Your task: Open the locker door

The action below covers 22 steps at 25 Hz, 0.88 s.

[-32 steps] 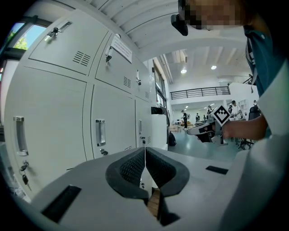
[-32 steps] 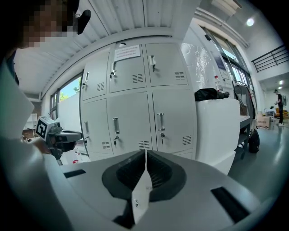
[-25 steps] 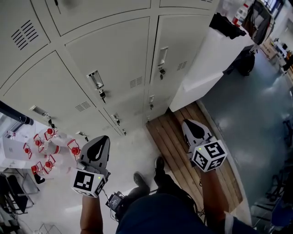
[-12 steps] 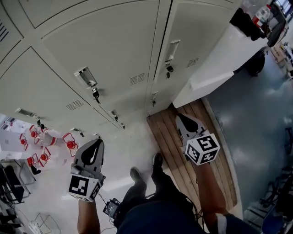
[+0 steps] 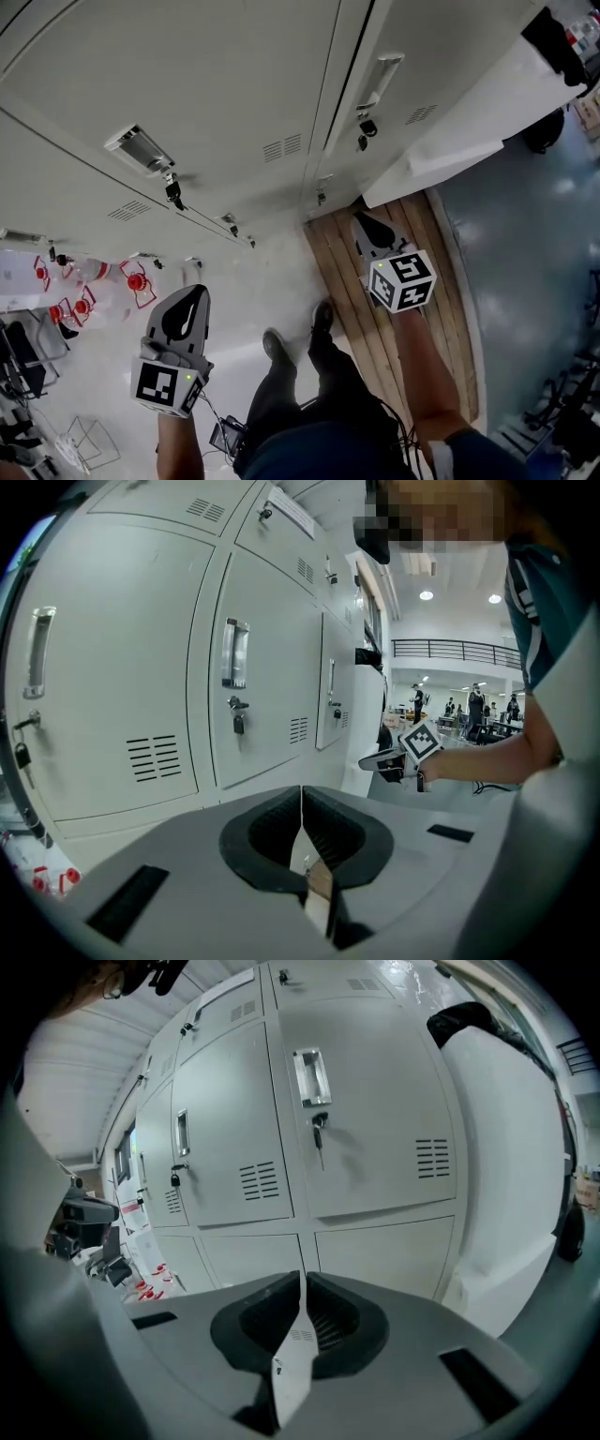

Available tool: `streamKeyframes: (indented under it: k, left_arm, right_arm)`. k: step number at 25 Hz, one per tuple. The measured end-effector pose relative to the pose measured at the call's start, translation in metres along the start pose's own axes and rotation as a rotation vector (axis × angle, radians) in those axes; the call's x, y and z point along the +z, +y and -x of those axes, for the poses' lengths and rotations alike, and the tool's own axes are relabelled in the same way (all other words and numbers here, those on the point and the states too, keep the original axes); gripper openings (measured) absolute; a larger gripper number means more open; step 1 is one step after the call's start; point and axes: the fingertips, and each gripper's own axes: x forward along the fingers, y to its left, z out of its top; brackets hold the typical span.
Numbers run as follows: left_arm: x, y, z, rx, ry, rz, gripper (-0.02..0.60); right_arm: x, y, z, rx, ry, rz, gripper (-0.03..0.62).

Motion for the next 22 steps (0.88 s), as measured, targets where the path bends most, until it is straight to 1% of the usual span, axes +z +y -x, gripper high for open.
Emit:
streamKeyframes:
  k: [5, 14, 22]
  left_arm:
    - [-0.024, 0.006, -0.021, 0.02, 0.033, 0.03, 0.018]
    - [-0.061, 0.009, -0.055, 0.037, 0.068, 0.076, 0.018]
    - [-0.084, 0.011, -0.074, 0.042, 0.093, 0.102, 0.018]
  right_arm:
    - [-0.03, -0.017, -0.045, 0.019, 0.038, 0.009, 0.038]
    - [-0.086, -0.041, -0.118, 0.043, 0.11, 0.041, 0.038]
    - [-0.105, -0.051, -0.168, 0.064, 0.133, 0.092, 0.038]
